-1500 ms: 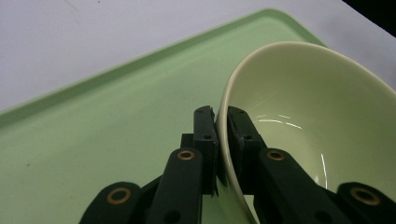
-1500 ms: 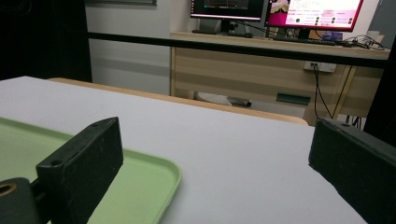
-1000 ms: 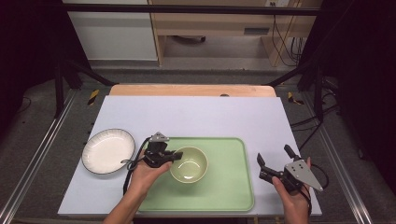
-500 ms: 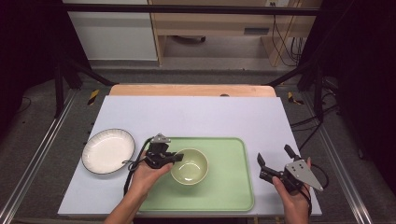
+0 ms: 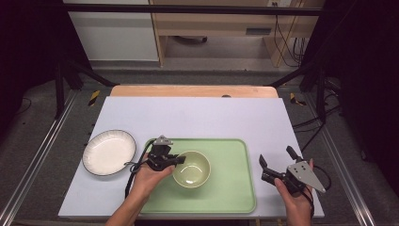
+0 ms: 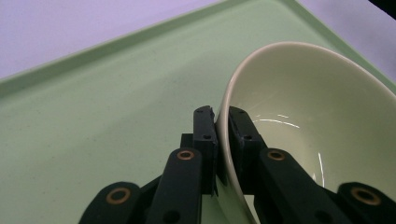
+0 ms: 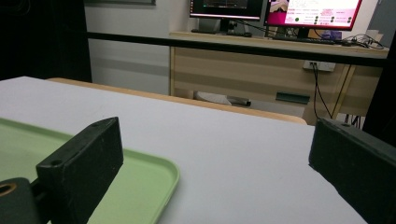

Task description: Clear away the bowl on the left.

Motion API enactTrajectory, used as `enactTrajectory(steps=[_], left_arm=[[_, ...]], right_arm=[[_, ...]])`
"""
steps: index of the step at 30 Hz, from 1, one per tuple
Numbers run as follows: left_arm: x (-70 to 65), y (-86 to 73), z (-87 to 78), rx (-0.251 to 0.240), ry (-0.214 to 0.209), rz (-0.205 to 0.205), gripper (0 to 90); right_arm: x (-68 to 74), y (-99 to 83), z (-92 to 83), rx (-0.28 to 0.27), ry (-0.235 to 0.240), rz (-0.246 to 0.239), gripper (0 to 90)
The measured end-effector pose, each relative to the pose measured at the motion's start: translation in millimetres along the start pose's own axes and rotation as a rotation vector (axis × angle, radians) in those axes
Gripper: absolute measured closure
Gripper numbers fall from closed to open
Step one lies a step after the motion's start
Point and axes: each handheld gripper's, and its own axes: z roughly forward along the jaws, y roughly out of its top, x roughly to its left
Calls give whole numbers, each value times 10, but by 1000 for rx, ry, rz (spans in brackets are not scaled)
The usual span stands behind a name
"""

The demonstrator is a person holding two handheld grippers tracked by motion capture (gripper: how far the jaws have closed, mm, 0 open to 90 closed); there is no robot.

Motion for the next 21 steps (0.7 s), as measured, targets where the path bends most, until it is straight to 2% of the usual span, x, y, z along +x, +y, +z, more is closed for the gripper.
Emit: enactTrajectory(steps=[21], left_arm=[[43,-15,15,17,-11,-5,830]], right_arm=[[-1,1,-2,2,2,3,32]])
